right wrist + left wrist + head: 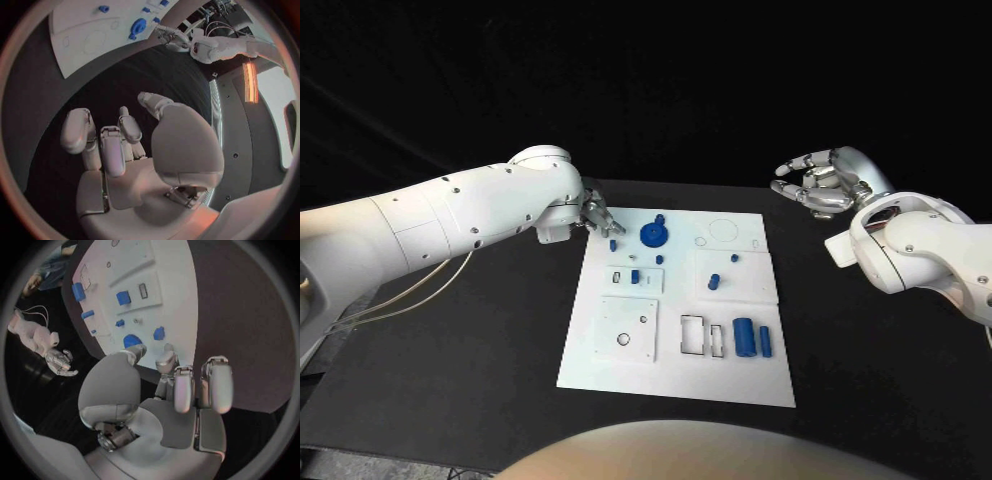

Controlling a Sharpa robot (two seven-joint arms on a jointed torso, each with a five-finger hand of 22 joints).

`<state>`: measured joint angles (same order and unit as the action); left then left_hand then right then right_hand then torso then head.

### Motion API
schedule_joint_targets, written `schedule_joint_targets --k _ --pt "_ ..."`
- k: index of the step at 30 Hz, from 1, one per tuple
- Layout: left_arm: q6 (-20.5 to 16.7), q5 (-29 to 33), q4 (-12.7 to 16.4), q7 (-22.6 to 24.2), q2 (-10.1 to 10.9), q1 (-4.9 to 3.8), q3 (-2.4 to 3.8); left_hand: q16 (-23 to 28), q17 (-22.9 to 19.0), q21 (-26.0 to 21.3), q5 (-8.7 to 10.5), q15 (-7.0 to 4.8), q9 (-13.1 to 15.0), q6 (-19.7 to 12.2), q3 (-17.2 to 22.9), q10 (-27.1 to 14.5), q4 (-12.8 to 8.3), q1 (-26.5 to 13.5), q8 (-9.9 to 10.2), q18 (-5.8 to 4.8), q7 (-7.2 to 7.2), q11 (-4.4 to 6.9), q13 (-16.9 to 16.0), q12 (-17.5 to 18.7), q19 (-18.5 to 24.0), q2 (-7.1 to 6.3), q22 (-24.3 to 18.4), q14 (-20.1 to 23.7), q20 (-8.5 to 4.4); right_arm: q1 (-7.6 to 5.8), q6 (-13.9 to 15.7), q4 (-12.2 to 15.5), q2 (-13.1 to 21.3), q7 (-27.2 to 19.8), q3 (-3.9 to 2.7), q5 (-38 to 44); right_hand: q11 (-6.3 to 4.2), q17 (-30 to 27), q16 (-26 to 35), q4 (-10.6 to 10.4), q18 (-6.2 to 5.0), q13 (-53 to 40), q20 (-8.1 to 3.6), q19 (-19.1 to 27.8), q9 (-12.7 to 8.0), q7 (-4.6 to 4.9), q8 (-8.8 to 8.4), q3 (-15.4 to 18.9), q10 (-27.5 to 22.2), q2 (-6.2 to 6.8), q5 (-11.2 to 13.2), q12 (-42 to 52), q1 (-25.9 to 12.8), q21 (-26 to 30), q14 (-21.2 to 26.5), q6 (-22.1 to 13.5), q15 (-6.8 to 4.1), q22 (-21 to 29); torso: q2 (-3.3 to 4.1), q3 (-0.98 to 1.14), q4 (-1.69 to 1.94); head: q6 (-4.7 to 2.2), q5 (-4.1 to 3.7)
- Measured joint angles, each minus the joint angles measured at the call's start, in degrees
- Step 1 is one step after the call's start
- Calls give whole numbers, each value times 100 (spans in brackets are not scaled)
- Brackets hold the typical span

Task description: Assemble the parts on the task board

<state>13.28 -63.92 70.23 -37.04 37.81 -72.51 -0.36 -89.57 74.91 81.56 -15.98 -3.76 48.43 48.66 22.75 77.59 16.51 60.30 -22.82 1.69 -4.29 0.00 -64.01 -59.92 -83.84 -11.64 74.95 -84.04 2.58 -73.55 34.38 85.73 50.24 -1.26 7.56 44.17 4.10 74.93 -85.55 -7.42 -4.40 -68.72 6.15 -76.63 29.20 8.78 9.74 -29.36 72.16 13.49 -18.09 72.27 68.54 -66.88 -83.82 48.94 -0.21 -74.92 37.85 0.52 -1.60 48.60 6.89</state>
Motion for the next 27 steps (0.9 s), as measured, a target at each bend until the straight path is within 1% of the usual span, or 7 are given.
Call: schedule_joint_targets --k 3,5,8,11,14,17,27 --pt "50 4 -19 -1 -17 2 -6 0 0 0 -20 0 -16 33 -16 0 -16 51 0 0 8 0 6 0 0 51 0 0 0 0 0 0 0 0 0 0 0 0 0 0 0 0 0 0 0 0 0 0 0 0 0 0 0 0 0 0 0 0 -2 1 7 5 -10" --pt "85 7 -27 -5 -32 2 -8 0 0 0 -46 0 -20 46 -17 0 -15 84 0 0 5 0 14 0 0 38 0 0 0 0 0 0 -4 0 0 0 0 0 0 0 0 0 0 0 0 0 0 0 0 0 0 0 0 0 0 0 0 0 -2 1 9 6 -10" --pt "134 13 -33 -9 -53 4 -11 0 0 0 -87 0 -40 72 -42 0 -12 131 0 0 11 0 14 0 0 86 0 0 0 0 0 0 -7 0 0 0 0 0 0 0 0 0 0 0 0 0 0 0 0 0 0 0 0 0 0 0 0 1 -4 1 10 11 -10" --pt "177 21 -34 -11 -65 4 -12 0 0 0 -112 0 -51 104 -46 0 -16 195 0 0 19 0 14 0 0 98 -1 0 0 0 0 -1 -8 0 0 0 0 -1 0 0 0 0 0 0 0 0 0 0 0 0 0 0 0 0 0 0 0 1 -4 3 8 15 -4" --pt "228 34 -43 -16 -74 4 -15 0 0 0 -112 0 -67 153 -46 0 -16 245 -24 0 52 0 19 0 0 153 -1 0 0 0 0 -2 -9 1 0 0 0 -1 0 0 0 0 0 0 -1 0 0 0 0 0 0 0 0 0 0 0 0 1 -5 3 7 19 -2" --pt "266 45 -59 -21 -81 4 -20 0 0 0 -112 0 -80 174 -46 0 -16 304 -24 0 31 0 19 0 0 168 -1 0 0 0 0 -2 -9 1 0 0 0 -1 0 0 1 0 0 0 -1 0 0 0 0 0 0 0 0 0 0 0 0 1 -5 4 7 21 -1" --pt "347 75 -103 -38 -112 11 -38 -23 0 0 -112 0 -97 194 -46 0 -16 364 -24 0 52 0 25 1 0 228 -1 0 0 1 0 1 -10 2 0 1 0 -1 0 -1 0 0 0 0 5 0 0 1 0 0 0 0 0 0 0 0 0 2 -4 4 7 29 -1"
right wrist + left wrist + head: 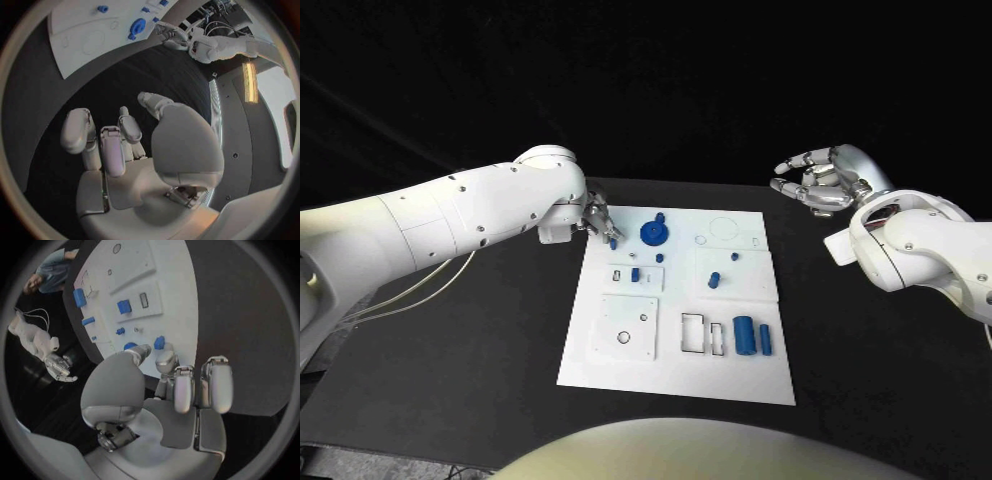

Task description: Assemble the parts on the task board

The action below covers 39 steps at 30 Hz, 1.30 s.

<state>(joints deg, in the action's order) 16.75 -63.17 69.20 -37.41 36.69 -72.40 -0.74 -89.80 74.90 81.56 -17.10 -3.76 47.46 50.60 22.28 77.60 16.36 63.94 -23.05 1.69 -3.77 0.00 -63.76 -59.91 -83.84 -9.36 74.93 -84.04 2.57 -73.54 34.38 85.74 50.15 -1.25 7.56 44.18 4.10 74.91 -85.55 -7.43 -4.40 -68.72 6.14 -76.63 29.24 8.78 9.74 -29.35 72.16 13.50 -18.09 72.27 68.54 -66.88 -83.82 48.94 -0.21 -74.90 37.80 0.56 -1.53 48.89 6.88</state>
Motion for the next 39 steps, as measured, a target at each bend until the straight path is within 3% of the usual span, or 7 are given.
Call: schedule_joint_targets --k 15,21,25,28,32,34,39 --pt "36 38 -74 -13 -39 7 -17 0 0 0 0 0 -27 62 1 -7 -1 195 -49 1 19 7 4 0 0 101 -1 0 0 0 0 6 2 1 0 0 0 0 0 0 0 0 0 0 -1 0 0 0 0 0 0 0 0 0 0 0 0 -5 1 1 -3 17 -9" --pt "34 64 -83 -13 -53 8 -19 0 0 0 1029 0 -100 82 385 2 -108 554 -114 1 40 42 42 -20 0 271 -1 0 0 0 0 7 2 1 0 0 0 -1 0 0 0 0 0 0 -1 0 0 0 0 0 0 0 0 0 0 0 0 -4 1 1 -5 25 -12" --pt "29 85 -91 -6 -60 8 -20 0 0 0 1228 -12 -115 104 860 23 -313 724 -203 1 61 63 63 -44 -4 233 -2 12 -4 0 0 7 1 2 0 0 0 -1 0 0 0 0 0 0 -1 0 0 0 0 0 0 0 0 0 0 0 0 -4 1 2 -3 34 -12" --pt "17 106 -97 1 -61 10 -22 0 0 0 1266 -43 -112 86 1399 55 -636 746 -388 1 73 95 93 -66 -21 204 -2 -1 -22 0 0 7 -1 2 0 0 0 -1 0 0 0 0 0 0 -1 0 0 0 0 0 0 0 0 0 0 0 0 -3 0 4 -1 37 -13" --pt "-22 154 -99 9 -58 13 -25 0 0 0 1122 -43 -112 -44 1604 63 -580 567 -758 0 99 103 130 -66 -21 156 -2 -1 -21 0 0 5 -2 2 0 0 0 -1 0 0 0 0 0 0 -1 0 0 0 0 0 0 0 0 0 0 0 0 -3 -5 4 -1 38 -13" --pt "-52 190 -93 13 -49 13 -25 0 0 0 1099 -43 -112 -52 1869 63 -774 477 -759 1 92 103 133 -91 -21 151 -2 -1 -22 0 0 4 -3 2 0 1 0 -1 0 0 0 0 0 0 -1 0 0 0 0 0 0 0 0 0 0 0 0 -3 -6 3 -1 39 -13" --pt "-135 302 14 18 35 16 -26 0 0 0 911 -43 -112 -101 1895 65 -751 341 -920 1 86 105 133 -100 -21 119 -2 -1 -22 0 0 4 -4 2 0 1 0 -1 0 0 0 0 0 0 -2 0 0 0 0 0 0 0 0 0 0 0 0 -3 -7 6 -1 38 -7"
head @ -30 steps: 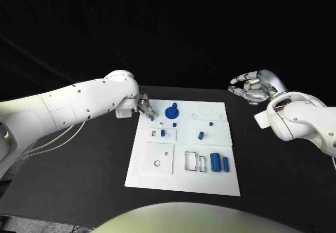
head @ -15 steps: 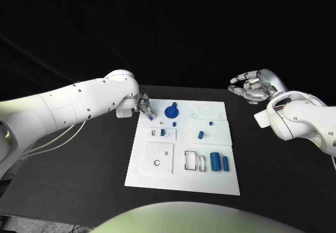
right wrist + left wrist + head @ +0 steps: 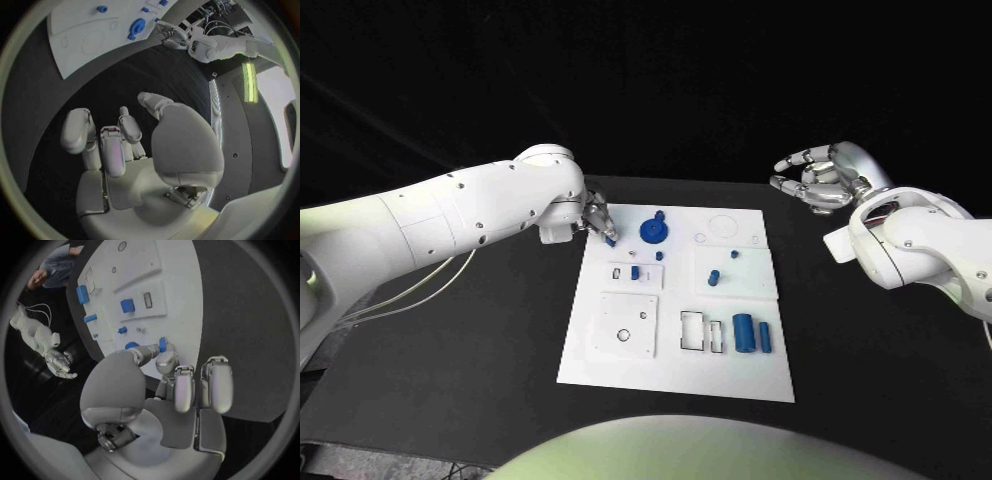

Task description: Assemble the parts on the task board

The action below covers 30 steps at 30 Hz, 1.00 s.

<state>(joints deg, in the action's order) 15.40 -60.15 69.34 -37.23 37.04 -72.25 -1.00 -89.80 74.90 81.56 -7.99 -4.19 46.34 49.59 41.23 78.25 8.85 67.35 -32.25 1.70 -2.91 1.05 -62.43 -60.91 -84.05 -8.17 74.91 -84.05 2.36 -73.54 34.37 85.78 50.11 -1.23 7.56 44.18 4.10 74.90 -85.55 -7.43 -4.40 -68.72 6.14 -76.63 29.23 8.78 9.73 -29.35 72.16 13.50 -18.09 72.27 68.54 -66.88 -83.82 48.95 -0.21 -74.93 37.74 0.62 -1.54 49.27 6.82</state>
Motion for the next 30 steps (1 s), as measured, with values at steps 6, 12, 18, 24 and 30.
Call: schedule_joint_targets --k 6,12,18,24,30 --pt "-146 206 355 -1 244 0 0 0 0 0 -131 0 0 -15 68 19 -38 -132 -203 -1 -14 19 14 0 0 -15 0 0 0 1 0 2 18 0 0 0 0 0 0 0 0 0 0 0 -1 0 0 0 0 0 0 0 0 0 0 0 0 1 -5 4 3 4 12" --pt "-284 381 776 -14 492 0 1 0 0 0 -354 -4 0 -25 84 21 -24 -268 -435 0 -24 21 33 0 22 -44 0 4 -22 1 0 3 25 2 0 1 0 0 0 16 0 0 0 0 -1 0 0 -16 0 0 0 0 0 0 0 0 0 1 -6 4 8 8 34" --pt "-422 446 1151 -16 696 47 2 0 0 44 -690 -42 0 -44 301 62 -240 -434 -554 0 -6 61 33 -32 1 -75 0 0 -42 1 -1 12 32 2 0 1 0 0 23 16 0 5 0 0 5 18 24 -16 0 0 0 0 0 22 0 -18 0 1 -1 -1 5 10 48" --pt "-536 389 1377 -16 797 123 -2 0 0 70 -905 -42 1 -44 305 71 -244 -517 -670 0 -6 70 33 -33 1 -113 -1 0 -42 1 -1 13 36 3 1 1 0 0 23 16 0 5 0 0 5 18 24 -16 0 0 0 0 0 22 0 -18 0 2 -1 -3 10 29 62" --pt "-610 213 1538 -13 834 213 -9 0 1 70 -1023 -62 2 -44 305 72 -245 -578 -702 0 -6 71 42 -33 14 -127 -1 20 -71 8 -2 15 31 3 1 1 0 0 23 16 0 5 0 0 4 18 24 -16 0 0 0 0 0 22 0 -18 0 2 -1 -10 8 40 79"
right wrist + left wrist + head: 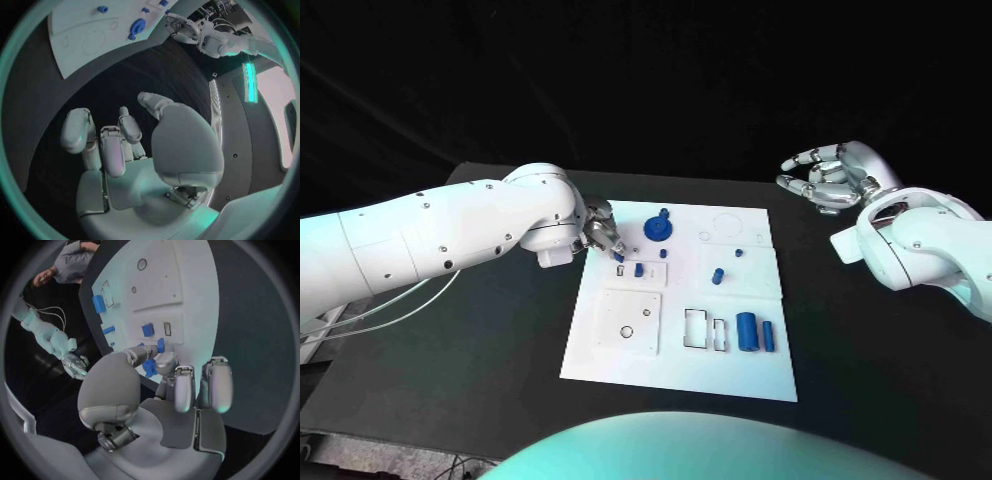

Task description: Assemble the parts on the task board

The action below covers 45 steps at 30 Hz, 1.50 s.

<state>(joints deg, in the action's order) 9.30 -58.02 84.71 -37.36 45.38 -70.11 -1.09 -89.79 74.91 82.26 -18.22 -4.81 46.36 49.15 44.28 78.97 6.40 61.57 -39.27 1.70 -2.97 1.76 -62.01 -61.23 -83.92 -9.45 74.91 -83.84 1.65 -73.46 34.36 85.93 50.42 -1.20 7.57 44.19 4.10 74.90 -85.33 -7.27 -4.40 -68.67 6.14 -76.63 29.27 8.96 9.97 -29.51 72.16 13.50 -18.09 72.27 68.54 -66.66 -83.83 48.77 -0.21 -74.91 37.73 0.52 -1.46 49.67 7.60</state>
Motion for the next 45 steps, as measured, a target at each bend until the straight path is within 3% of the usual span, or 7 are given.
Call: schedule_joint_targets --k 5,20,27,45 --pt "-36 -163 103 0 30 65 -9 0 4 0 -50 -21 1 0 0 19 -1 -45 -65 0 0 19 12 0 -13 14 0 -20 -12 11 0 0 0 0 0 0 0 0 0 0 0 0 0 0 0 0 0 0 0 0 0 0 0 0 0 0 0 0 1 -2 -4 9 7" --pt "-63 -523 217 -9 34 141 -36 0 3 19 -165 -20 3 1 58 40 -59 -136 -196 0 0 -3 34 0 -13 -30 0 -20 -12 35 -2 1 -3 -1 1 0 0 5 0 0 0 0 0 0 -1 0 0 0 0 0 0 0 0 0 0 0 0 1 9 0 -4 26 10" --pt "-57 -584 217 -23 29 166 -43 0 2 19 -184 -20 7 1 110 40 -111 -182 -228 0 -1 -3 46 0 -13 -77 0 -20 -12 39 -4 0 -3 -1 1 -1 0 4 0 0 0 -1 0 0 -1 0 0 0 0 0 0 0 0 0 0 0 0 -4 10 3 -4 32 12" --pt "15 -624 230 -51 8 194 -38 0 1 19 -308 -20 96 1 111 39 -112 -231 -292 0 -1 -3 114 21 -13 -35 -1 -20 -12 43 -5 11 8 0 1 -1 0 3 0 17 0 10 0 0 3 0 -1 -17 0 -31 0 0 -31 0 0 0 0 -2 8 4 -8 34 15"
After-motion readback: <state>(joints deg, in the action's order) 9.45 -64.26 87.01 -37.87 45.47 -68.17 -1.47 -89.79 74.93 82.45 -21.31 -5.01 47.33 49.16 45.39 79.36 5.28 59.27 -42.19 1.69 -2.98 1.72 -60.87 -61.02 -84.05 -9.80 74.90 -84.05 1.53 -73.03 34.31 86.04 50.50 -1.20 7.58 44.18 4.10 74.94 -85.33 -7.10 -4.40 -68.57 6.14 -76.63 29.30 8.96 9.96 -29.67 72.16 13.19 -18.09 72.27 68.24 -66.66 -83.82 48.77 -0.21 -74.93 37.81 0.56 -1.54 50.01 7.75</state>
